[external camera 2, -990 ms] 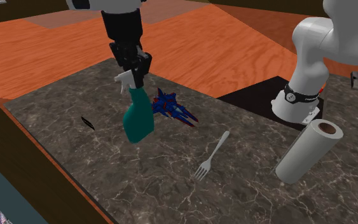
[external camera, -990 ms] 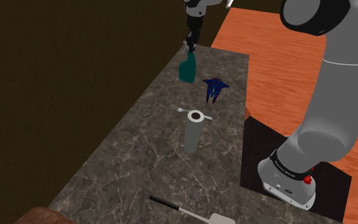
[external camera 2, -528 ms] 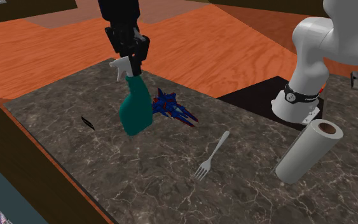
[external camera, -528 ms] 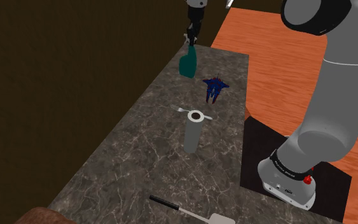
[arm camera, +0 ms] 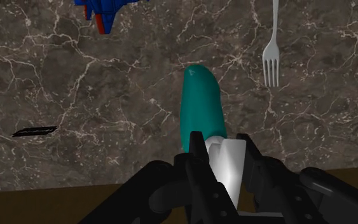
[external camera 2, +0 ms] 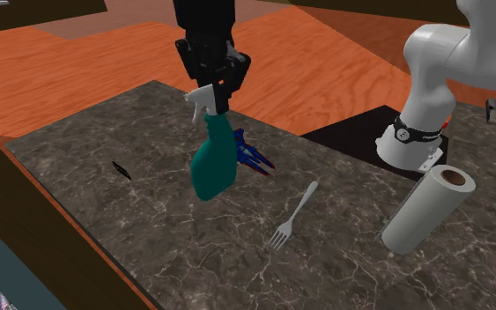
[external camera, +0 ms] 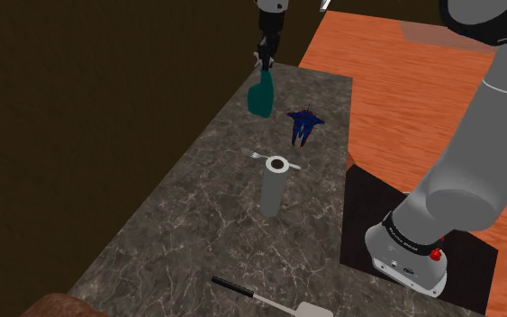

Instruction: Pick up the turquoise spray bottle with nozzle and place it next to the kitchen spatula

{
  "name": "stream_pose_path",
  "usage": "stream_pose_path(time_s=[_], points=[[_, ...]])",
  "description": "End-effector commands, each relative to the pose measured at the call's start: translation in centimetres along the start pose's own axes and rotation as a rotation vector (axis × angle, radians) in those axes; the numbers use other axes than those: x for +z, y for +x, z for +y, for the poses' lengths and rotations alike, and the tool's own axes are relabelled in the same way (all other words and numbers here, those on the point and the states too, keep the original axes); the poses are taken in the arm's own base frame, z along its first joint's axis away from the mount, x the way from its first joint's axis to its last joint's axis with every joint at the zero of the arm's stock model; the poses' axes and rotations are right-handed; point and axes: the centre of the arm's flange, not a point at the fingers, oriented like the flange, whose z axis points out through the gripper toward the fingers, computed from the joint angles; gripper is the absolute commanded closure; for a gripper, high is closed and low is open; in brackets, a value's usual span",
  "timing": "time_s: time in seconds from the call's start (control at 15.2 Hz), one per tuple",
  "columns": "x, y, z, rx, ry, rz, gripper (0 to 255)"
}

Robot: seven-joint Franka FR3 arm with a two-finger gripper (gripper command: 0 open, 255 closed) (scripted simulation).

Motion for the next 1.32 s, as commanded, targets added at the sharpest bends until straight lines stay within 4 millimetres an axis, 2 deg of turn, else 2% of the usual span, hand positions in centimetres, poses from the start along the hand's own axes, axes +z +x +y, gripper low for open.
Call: stream_pose_path(time_s=[0.0,1.25], points=[[0.0,-0.8,-2.7,0.001,0.000,0.000,255],[0.0,-5.0,-27.5,0.001,0.000,0.000,255]])
